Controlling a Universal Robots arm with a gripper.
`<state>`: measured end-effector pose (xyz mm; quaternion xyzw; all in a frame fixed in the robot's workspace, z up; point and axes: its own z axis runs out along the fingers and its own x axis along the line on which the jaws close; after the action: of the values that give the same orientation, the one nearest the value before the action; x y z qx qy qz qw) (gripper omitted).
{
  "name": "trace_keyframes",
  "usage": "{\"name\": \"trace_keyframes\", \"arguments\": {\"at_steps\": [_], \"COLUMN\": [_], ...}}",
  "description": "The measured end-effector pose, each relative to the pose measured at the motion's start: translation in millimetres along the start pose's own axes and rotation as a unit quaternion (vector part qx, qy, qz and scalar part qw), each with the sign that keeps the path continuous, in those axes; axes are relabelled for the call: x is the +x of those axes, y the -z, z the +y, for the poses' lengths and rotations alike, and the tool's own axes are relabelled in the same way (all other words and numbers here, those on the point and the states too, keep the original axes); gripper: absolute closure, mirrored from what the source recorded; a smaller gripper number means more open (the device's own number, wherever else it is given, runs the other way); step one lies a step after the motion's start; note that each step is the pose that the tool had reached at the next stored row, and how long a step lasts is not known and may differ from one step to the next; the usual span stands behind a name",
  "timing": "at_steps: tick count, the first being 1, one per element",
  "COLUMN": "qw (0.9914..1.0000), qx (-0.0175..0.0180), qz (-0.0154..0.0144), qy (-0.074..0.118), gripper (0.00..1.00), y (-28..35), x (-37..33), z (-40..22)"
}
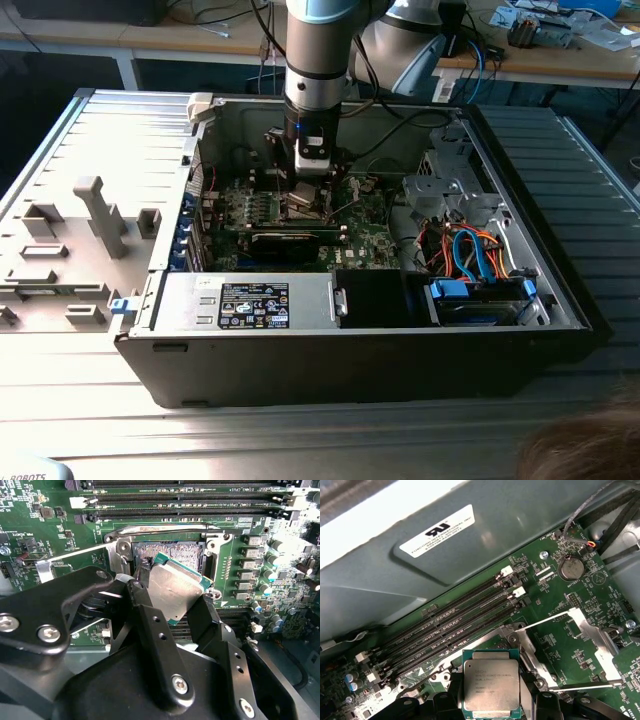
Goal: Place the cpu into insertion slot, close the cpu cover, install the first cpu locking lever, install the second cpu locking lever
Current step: 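Place the cpu into insertion slot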
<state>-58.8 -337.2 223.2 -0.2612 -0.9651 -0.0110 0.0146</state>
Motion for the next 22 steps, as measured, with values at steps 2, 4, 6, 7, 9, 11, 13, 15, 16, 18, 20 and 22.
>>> {"name": "trace_keyframes", "arguments": {"at_steps": [2, 4, 6, 7, 9, 11, 13, 15, 16, 18, 20, 22], "qw": [1.00000, 1.00000, 1.00000, 1.00000, 1.00000, 0.99999, 0.99999, 0.99999, 0.99999, 0.99999, 0.99999, 0.99999], "qx": [0.0000, 0.0000, -0.0001, -0.0001, -0.0001, -0.0002, -0.0002, -0.0001, -0.0001, -0.0001, -0.0001, -0.0001], "qz": [0.0000, 0.0000, 0.0000, 0.0000, 0.0000, -0.0001, 0.0000, 0.0000, 0.0000, 0.0000, 0.0000, -0.0001], "qy": [-0.001, -0.001, -0.002, -0.003, -0.003, -0.003, -0.003, -0.003, -0.003, -0.003, -0.003, -0.004], "gripper": [0.46, 0.46, 0.46, 0.46, 0.46, 0.46, 0.46, 0.46, 0.46, 0.46, 0.46, 0.46], "y": [0.0, -0.1, -0.3, -0.4, -0.5, -0.7, -0.7, -0.8, -0.8, -0.8, -0.9, -0.9], "x": [0.0, -0.1, -0.5, -0.6, -1.0, -1.6, -2.0, -2.3, -2.3, -2.4, -2.4, -2.7], "z": [0.0, 0.1, 0.3, 0.3, 0.6, 1.0, 1.2, 1.5, 1.5, 1.5, 1.5, 1.7]}}
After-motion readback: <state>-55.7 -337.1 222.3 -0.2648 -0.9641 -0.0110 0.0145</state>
